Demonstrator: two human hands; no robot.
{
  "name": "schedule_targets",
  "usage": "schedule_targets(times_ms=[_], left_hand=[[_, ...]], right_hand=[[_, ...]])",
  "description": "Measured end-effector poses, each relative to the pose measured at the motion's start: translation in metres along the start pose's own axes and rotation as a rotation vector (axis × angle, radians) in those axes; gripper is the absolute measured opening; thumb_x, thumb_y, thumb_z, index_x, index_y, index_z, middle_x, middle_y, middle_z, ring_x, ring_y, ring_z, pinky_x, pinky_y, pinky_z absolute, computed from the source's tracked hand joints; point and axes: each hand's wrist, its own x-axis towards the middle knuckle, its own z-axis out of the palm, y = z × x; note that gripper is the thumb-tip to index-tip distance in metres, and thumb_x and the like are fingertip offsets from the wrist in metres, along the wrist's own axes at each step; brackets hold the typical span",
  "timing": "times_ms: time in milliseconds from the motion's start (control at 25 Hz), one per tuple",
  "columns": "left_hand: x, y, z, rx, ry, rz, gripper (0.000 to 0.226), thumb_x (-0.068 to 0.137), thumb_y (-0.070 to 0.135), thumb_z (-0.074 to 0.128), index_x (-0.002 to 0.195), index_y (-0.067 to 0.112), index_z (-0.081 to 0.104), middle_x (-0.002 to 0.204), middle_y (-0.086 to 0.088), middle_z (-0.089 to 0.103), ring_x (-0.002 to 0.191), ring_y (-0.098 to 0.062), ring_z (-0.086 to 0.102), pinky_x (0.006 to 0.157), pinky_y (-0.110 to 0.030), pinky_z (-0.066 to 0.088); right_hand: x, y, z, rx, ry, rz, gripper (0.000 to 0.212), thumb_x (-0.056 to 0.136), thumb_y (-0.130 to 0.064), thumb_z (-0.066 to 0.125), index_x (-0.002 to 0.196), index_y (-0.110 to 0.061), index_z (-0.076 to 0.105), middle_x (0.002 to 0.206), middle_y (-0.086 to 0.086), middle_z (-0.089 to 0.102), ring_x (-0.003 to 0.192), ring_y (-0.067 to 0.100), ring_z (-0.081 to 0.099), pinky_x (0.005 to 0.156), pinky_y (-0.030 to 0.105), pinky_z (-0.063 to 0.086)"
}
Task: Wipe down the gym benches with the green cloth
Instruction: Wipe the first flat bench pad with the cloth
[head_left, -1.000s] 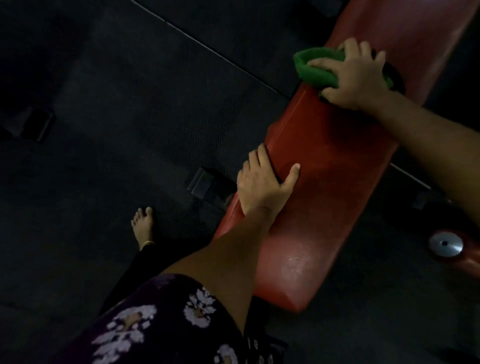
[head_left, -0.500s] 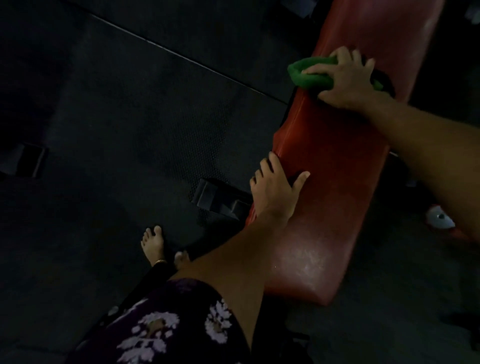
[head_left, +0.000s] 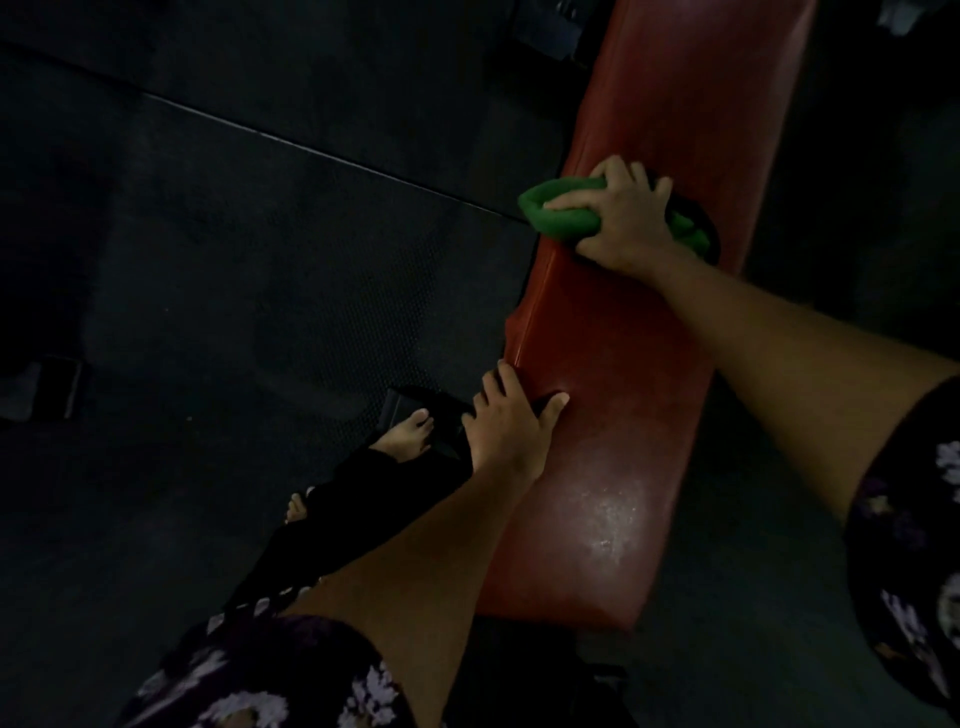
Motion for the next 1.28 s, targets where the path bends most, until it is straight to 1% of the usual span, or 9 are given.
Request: schedule_targets(times_ms=[120, 200, 280, 400, 600, 800, 1000, 1200, 1280], left_hand=[[0.010, 0.015, -0.025, -0.043, 0.114, 0.009, 0.078, 0.088, 0.061, 0.045, 0.139, 0.007, 0.024, 0.153, -0.011, 0.017, 0.136, -0.028, 0.028, 0.111, -0.048, 0.024], [0.034, 0.041, -0.051, -0.122, 0.186, 0.052, 0.082, 0.088, 0.060, 0.046, 0.144, 0.007, 0.020, 0.156, -0.009, 0.010, 0.140, -0.025, 0.022, 0.114, -0.047, 0.019], [0.077, 0.073, -0.078, -0.188, 0.240, 0.083, 0.086, 0.087, 0.058, 0.051, 0.147, 0.007, 0.016, 0.156, -0.008, 0.011, 0.141, -0.024, 0.021, 0.115, -0.047, 0.018], [0.117, 0.101, -0.083, -0.165, 0.228, 0.126, 0.083, 0.088, 0.054, 0.053, 0.147, 0.007, 0.016, 0.155, -0.009, 0.017, 0.139, -0.025, 0.026, 0.114, -0.046, 0.020], [0.125, 0.093, -0.056, -0.150, 0.177, 0.230, 0.082, 0.093, 0.057, 0.040, 0.150, 0.008, 0.007, 0.155, -0.011, 0.018, 0.136, -0.026, 0.031, 0.108, -0.044, 0.033], [0.131, 0.091, -0.055, -0.100, 0.236, 0.260, 0.082, 0.091, 0.058, 0.041, 0.149, 0.009, 0.012, 0.152, -0.010, 0.026, 0.136, -0.024, 0.032, 0.113, -0.047, 0.025], [0.132, 0.092, -0.055, -0.115, 0.193, 0.231, 0.081, 0.092, 0.058, 0.040, 0.150, 0.010, 0.010, 0.154, -0.009, 0.021, 0.142, -0.023, 0.021, 0.115, -0.055, 0.015], [0.129, 0.101, -0.062, -0.154, 0.136, 0.192, 0.081, 0.091, 0.056, 0.045, 0.149, 0.010, 0.011, 0.155, -0.009, 0.018, 0.143, -0.023, 0.017, 0.115, -0.056, 0.009], [0.138, 0.107, -0.072, -0.119, 0.158, 0.160, 0.085, 0.089, 0.058, 0.047, 0.148, 0.008, 0.012, 0.156, -0.007, 0.012, 0.144, -0.022, 0.013, 0.115, -0.056, 0.003]], right_hand=[[-0.002, 0.004, -0.009, -0.074, -0.036, -0.096, 0.056, 0.081, -0.022, 0.065, 0.131, -0.043, 0.049, 0.130, 0.009, 0.036, 0.119, 0.029, 0.033, 0.100, 0.047, 0.023], [0.007, 0.020, -0.023, -0.207, -0.085, -0.227, 0.060, 0.084, -0.025, 0.063, 0.137, -0.044, 0.041, 0.134, 0.012, 0.032, 0.121, 0.031, 0.032, 0.101, 0.050, 0.024], [0.036, 0.035, -0.044, -0.323, -0.018, -0.205, 0.062, 0.085, -0.025, 0.063, 0.139, -0.042, 0.038, 0.136, 0.015, 0.031, 0.123, 0.034, 0.031, 0.103, 0.054, 0.023], [0.061, 0.029, -0.049, -0.302, 0.033, -0.067, 0.057, 0.084, -0.024, 0.063, 0.137, -0.036, 0.044, 0.135, 0.017, 0.033, 0.124, 0.037, 0.030, 0.104, 0.057, 0.022], [0.067, 0.045, -0.047, -0.497, -0.015, -0.369, 0.059, 0.088, -0.028, 0.057, 0.142, -0.038, 0.036, 0.135, 0.019, 0.030, 0.122, 0.035, 0.031, 0.101, 0.053, 0.027], [0.100, 0.042, -0.056, -0.482, 0.036, -0.169, 0.054, 0.087, -0.024, 0.059, 0.137, -0.032, 0.043, 0.138, 0.021, 0.030, 0.126, 0.038, 0.029, 0.104, 0.058, 0.023], [0.081, 0.048, -0.048, -0.566, -0.032, -0.361, 0.056, 0.090, -0.032, 0.054, 0.142, -0.035, 0.034, 0.138, 0.019, 0.029, 0.123, 0.036, 0.032, 0.100, 0.053, 0.029], [0.128, 0.069, -0.069, -0.507, 0.041, -0.082, 0.060, 0.089, -0.034, 0.058, 0.143, -0.036, 0.032, 0.138, 0.021, 0.030, 0.126, 0.040, 0.030, 0.104, 0.059, 0.025], [0.120, 0.060, -0.060, -0.601, 0.036, -0.169, 0.058, 0.090, -0.035, 0.054, 0.143, -0.034, 0.032, 0.138, 0.020, 0.029, 0.126, 0.038, 0.030, 0.103, 0.056, 0.027]])
